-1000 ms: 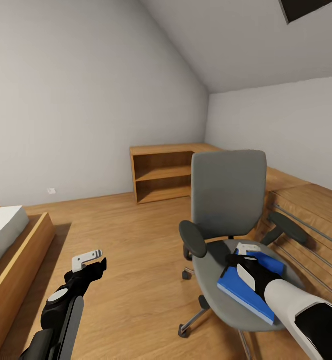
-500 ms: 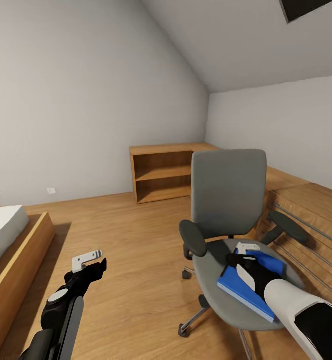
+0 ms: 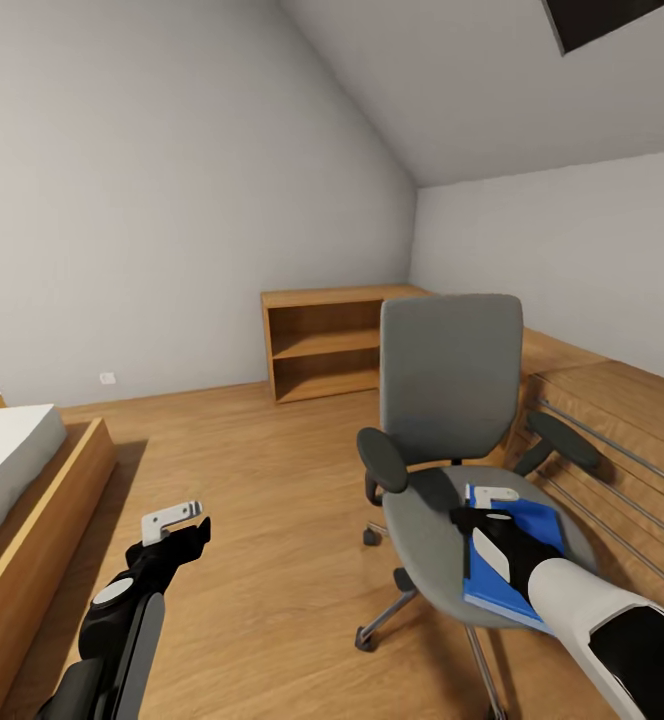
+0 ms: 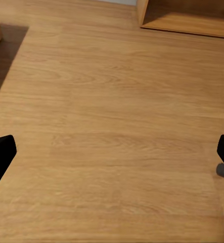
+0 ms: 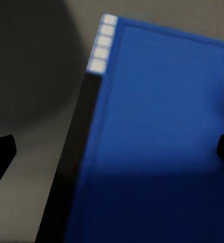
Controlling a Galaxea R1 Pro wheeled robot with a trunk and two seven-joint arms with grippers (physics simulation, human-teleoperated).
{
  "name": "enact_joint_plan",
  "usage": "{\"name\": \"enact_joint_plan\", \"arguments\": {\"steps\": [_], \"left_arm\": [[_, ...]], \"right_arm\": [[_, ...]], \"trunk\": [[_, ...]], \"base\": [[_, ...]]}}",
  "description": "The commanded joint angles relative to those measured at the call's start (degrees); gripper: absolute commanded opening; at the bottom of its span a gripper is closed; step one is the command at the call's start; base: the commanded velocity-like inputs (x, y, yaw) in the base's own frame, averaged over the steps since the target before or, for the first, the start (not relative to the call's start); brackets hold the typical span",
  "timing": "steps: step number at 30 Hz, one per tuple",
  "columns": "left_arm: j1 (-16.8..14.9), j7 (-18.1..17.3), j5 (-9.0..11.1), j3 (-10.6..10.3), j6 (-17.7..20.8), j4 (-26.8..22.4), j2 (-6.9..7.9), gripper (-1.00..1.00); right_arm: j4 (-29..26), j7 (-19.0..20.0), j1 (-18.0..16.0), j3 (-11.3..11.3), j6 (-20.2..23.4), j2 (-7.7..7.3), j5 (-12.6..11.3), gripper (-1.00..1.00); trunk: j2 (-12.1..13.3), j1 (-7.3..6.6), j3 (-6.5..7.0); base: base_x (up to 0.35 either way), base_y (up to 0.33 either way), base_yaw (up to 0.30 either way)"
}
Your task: In the bedroom, organize the workspace by keeping the computer under the desk, ensuring the monitor is on the desk, placing the keyboard on the desk next to the monitor, placing the mouse on the desk next to the keyboard, moving the folder from the swivel chair onto the desk next to the mouse, stacking the notebook on top of the folder with the pen on top of the notebook, and positioning the swivel chair next to the desk.
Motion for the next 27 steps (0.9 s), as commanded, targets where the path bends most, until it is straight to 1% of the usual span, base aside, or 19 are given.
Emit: {"name": "enact_joint_plan", "arguments": {"steps": [1, 10, 24, 27], "left_arm": [[-0.04, 0.27, 0.32, 0.03, 0.27, -0.08, -0.02, 1.0], [-0.04, 0.27, 0.33, 0.09, 0.27, -0.08, 0.04, 1.0], [-0.04, 0.27, 0.33, 0.06, 0.33, -0.08, 0.03, 1.0], [-0.04, 0.27, 0.33, 0.08, 0.31, -0.08, 0.04, 1.0]], "right_arm": [[0.15, -0.29, 0.05, -0.22, 0.41, -0.05, -1.41, 1.0], [0.15, -0.29, 0.05, -0.26, 0.41, -0.05, -1.41, 1.0], [0.15, -0.37, 0.05, -0.28, 0.34, 0.16, -1.41, 1.0], [0.15, -0.34, 0.05, -0.28, 0.33, 0.2, -1.41, 1.0]], "trunk": [[-0.02, -0.01, -0.08], [-0.02, -0.01, -0.08], [-0.02, -0.01, -0.08], [1.18, -0.67, 0.46]], "base": [[-0.039, 0.0, 0.0], [-0.117, 0.0, 0.0], [-0.011, 0.0, 0.0], [0.0, 0.0, 0.0]]}}
